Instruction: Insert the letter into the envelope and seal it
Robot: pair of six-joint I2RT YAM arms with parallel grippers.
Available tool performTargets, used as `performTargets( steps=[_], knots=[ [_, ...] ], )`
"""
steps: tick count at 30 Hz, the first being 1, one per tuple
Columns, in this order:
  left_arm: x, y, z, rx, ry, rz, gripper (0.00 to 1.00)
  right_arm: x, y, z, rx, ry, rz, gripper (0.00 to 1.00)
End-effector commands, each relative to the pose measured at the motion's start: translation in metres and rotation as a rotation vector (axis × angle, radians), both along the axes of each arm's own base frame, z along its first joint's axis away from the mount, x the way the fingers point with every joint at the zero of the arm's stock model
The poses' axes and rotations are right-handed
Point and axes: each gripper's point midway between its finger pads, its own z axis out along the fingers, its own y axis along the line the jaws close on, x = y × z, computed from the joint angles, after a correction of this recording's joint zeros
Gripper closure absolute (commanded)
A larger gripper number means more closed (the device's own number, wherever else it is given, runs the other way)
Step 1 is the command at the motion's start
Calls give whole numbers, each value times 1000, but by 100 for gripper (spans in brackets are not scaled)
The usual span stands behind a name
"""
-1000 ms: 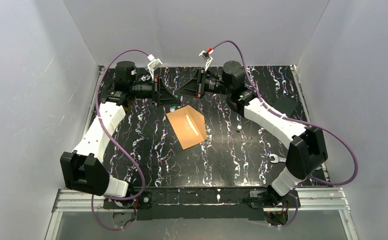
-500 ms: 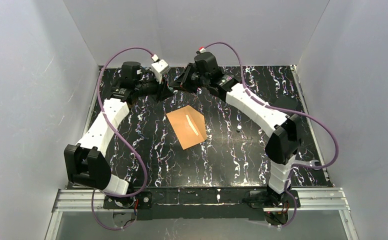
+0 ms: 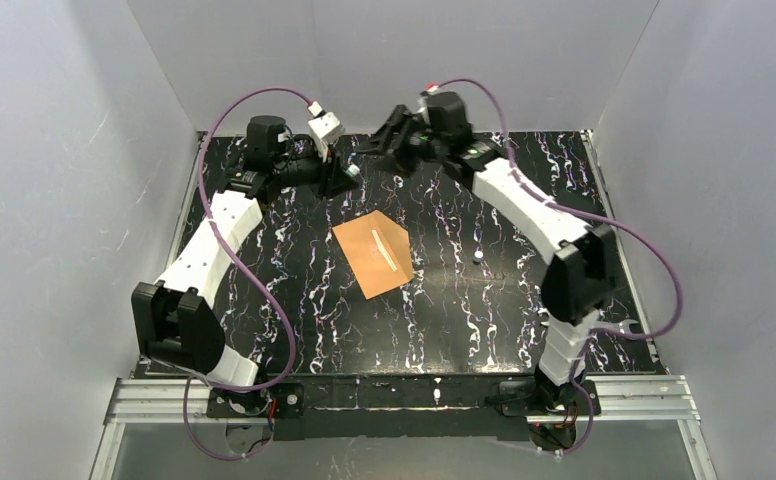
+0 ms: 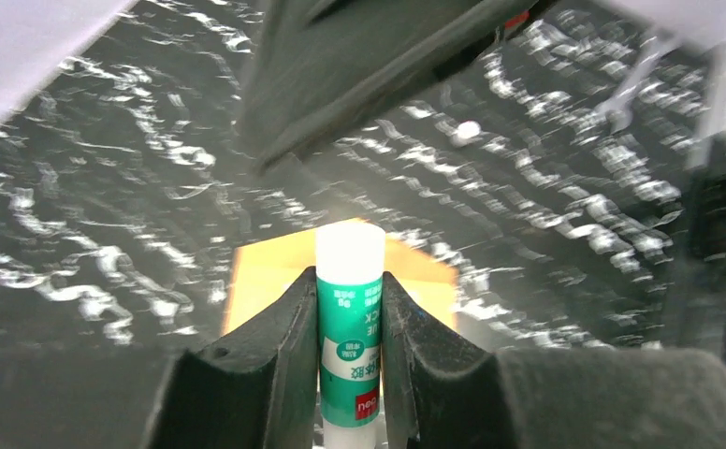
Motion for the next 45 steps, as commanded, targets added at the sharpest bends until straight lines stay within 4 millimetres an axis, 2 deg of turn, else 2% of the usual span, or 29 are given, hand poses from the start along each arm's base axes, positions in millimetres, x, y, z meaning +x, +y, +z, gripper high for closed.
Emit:
performTargets(
  steps=[1, 3, 7, 10, 13, 15, 20, 22, 28, 31, 33, 36, 40, 42, 45],
  knots=[
    [-32, -30, 39, -260, 353, -26, 100, -16, -60, 95, 181, -511, 182, 29],
    [-48, -40, 53, -351, 459, -89, 100, -36, -68, 100, 203, -597, 314, 26],
    [-61, -49, 80, -476, 550, -169, 100, -87, -73, 100, 252, -759, 543, 22],
    [-68, -52, 88, -480, 594, -227, 100, -105, -75, 98, 254, -830, 593, 18],
    [-79, -53, 92, -467, 587, -303, 100, -107, -71, 92, 239, -807, 606, 18],
    [-83, -53, 92, -461, 577, -328, 100, -107, -67, 95, 259, -795, 601, 21],
    [-95, -53, 98, -449, 548, -410, 100, -103, -60, 104, 319, -790, 564, 40],
    [-96, -53, 99, -447, 540, -417, 100, -102, -57, 108, 339, -781, 563, 44],
    [-95, -53, 97, -441, 496, -417, 100, -102, -46, 107, 350, -765, 586, 35],
    [-93, -53, 99, -441, 484, -414, 100, -106, -39, 104, 355, -760, 611, 35],
    [-91, -54, 97, -440, 478, -405, 100, -109, -37, 104, 359, -763, 626, 41],
    [-91, -54, 97, -440, 476, -408, 100, -110, -36, 107, 369, -768, 624, 65],
    [-91, -53, 94, -437, 468, -400, 100, -103, -36, 114, 372, -765, 572, 90],
    [-85, -54, 90, -435, 451, -364, 100, -91, -35, 112, 353, -725, 503, 99],
    [-67, -52, 85, -415, 354, -259, 100, -58, -34, 92, 272, -591, 339, 99]
  ],
)
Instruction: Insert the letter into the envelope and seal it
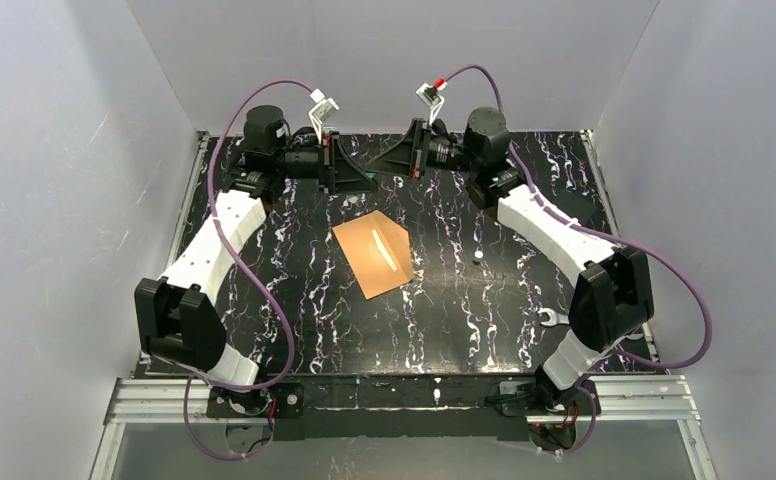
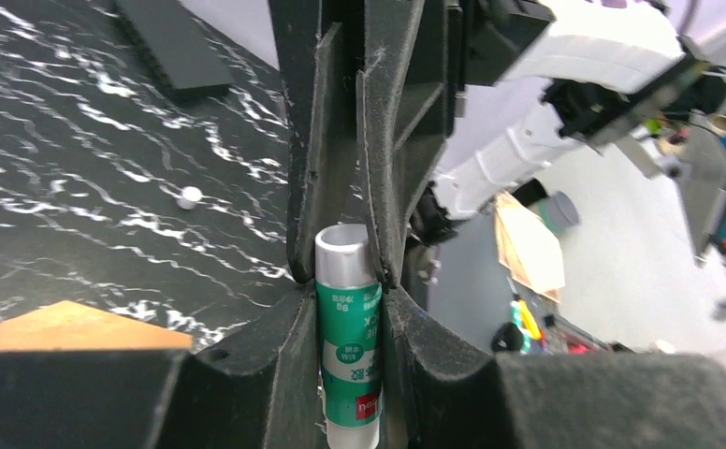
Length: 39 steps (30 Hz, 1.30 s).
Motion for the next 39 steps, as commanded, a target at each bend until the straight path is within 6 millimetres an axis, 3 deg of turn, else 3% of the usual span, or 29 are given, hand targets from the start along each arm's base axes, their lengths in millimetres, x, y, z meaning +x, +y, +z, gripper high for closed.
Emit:
performTargets(
  steps=[1, 2, 3, 4, 7, 11, 14, 17, 19, 23, 26, 27, 30, 33, 37, 39],
  knots=[
    [18, 3, 5, 36, -200, 138, 100, 47, 1, 7, -27, 120, -258, 99],
    [26, 5, 2, 55, -258, 179, 100, 58, 1, -12, -86, 198, -317, 99],
    [35, 8, 0, 81, -331, 222, 100, 70, 2, -18, -109, 225, -368, 99],
    [49, 13, -5, 127, -455, 266, 100, 79, -1, -43, -205, 319, -441, 99],
    [80, 29, -25, 276, -770, 341, 100, 107, -13, -86, -401, 473, -650, 99],
    [108, 47, -62, 513, -997, 301, 100, 125, -13, -103, -427, 634, -762, 99],
    [120, 56, -66, 589, -1140, 311, 100, 133, -7, -107, -399, 745, -796, 99],
    [132, 62, -66, 621, -1191, 356, 100, 138, 2, -97, -334, 804, -778, 99],
    [135, 61, -66, 614, -1091, 383, 100, 141, 13, -81, -289, 774, -724, 98],
    [110, 45, -70, 530, -702, 345, 100, 129, 15, -45, -300, 476, -595, 45],
    [78, 23, -58, 364, -428, 303, 100, 106, 6, -19, -240, 247, -518, 27],
    [66, 16, -49, 308, -381, 275, 100, 91, 6, -23, -201, 189, -441, 24],
    [38, 4, -26, 175, -252, 192, 100, 53, -6, 9, -24, 1, -326, 19],
    [24, -4, -5, 76, -150, 140, 100, 20, -12, 30, 66, -91, -208, 19],
    [14, -12, 15, -4, -50, 61, 100, 2, -11, 38, 112, -94, -114, 22],
    [10, -12, 19, -11, -37, 42, 100, 1, -9, 38, 114, -78, -95, 31]
  ],
)
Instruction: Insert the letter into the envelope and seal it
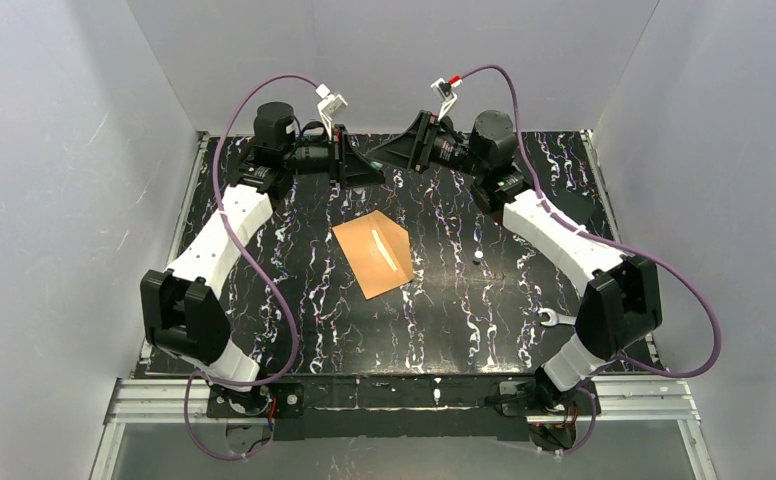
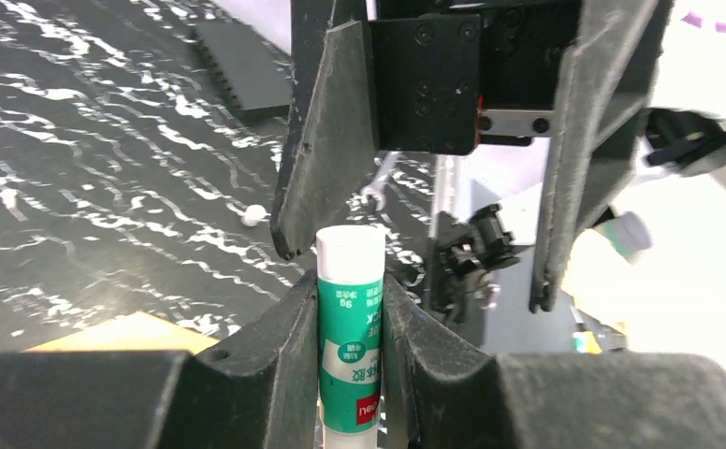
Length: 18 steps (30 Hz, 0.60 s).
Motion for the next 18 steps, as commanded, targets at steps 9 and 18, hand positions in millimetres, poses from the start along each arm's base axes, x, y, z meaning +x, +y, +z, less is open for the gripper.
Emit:
performTargets(
  steps=[9, 18],
  knots=[
    [-35, 1, 37, -87, 39, -110, 100, -28, 1, 39, 101, -137, 126, 66],
    [-21, 1, 41, -77, -26, -37, 100, -23, 2, 28, 78, -99, 115, 59]
  ],
)
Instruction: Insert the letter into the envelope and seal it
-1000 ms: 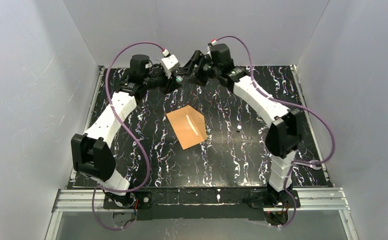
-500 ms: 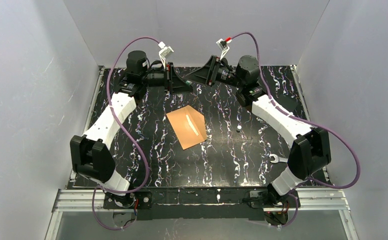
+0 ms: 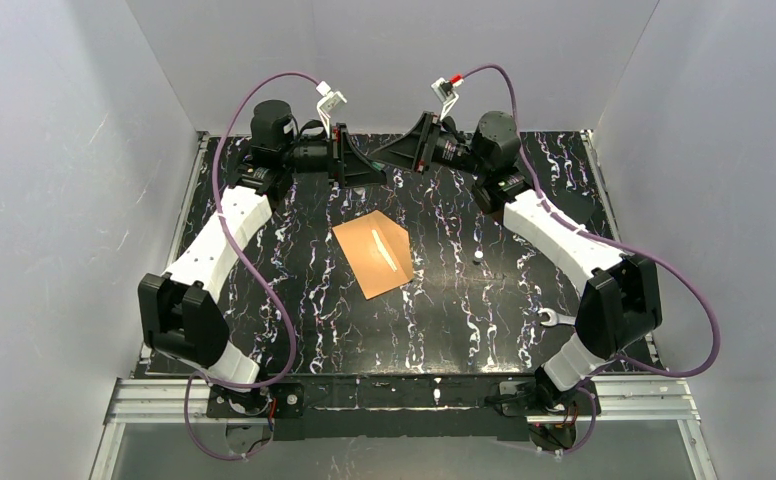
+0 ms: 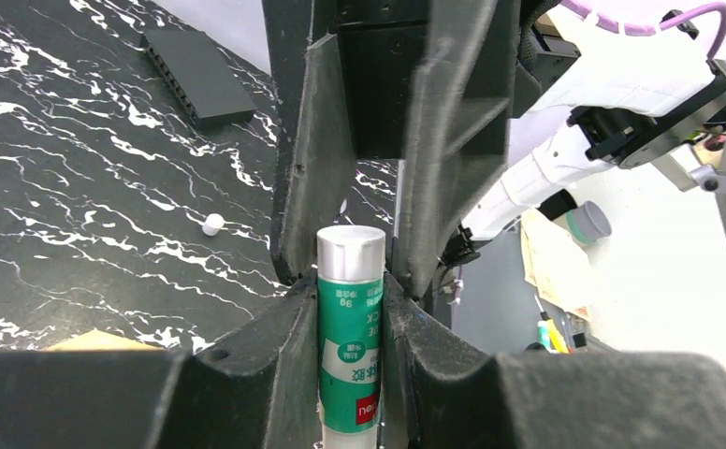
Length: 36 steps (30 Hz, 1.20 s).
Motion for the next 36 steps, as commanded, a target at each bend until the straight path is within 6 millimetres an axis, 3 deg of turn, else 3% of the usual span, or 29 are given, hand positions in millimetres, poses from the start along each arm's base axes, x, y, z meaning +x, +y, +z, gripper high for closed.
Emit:
performTargets(
  steps=[1, 4, 7, 10, 13, 17, 21, 23, 24, 26, 27, 28, 31, 36],
  knots=[
    [-1, 4, 16, -6, -92, 51, 100, -5, 0, 12, 24, -44, 12, 66],
    [8, 9, 11, 18, -148, 121, 100, 1, 0, 12, 25, -29, -13, 86],
    [16, 12, 3, 46, -204, 172, 100, 12, 3, 6, 2, 24, -50, 99],
    [24, 14, -4, 77, -317, 172, 100, 30, 10, -8, -36, 106, -99, 99],
    [32, 18, -13, 136, -552, 156, 100, 57, 15, -27, -129, 241, -219, 99],
    [56, 30, -24, 287, -881, 195, 100, 88, 8, -68, -297, 470, -392, 99],
    [81, 42, -29, 421, -1059, 237, 100, 102, 0, -80, -304, 619, -510, 99],
    [87, 44, -29, 436, -1041, 270, 100, 106, 2, -66, -253, 587, -509, 98],
    [87, 44, -29, 427, -1013, 281, 100, 106, 5, -53, -215, 545, -489, 84],
    [83, 42, -28, 391, -914, 301, 100, 102, 7, -30, -158, 441, -444, 44],
    [79, 39, -27, 367, -856, 300, 100, 97, 7, -18, -134, 368, -416, 31],
    [73, 36, -28, 342, -798, 284, 100, 91, 6, -14, -132, 315, -390, 25],
    [52, 24, -27, 245, -639, 225, 100, 74, 1, -9, -134, 226, -321, 21],
    [33, 12, -24, 152, -478, 152, 100, 59, 0, -31, -215, 298, -249, 25]
  ],
)
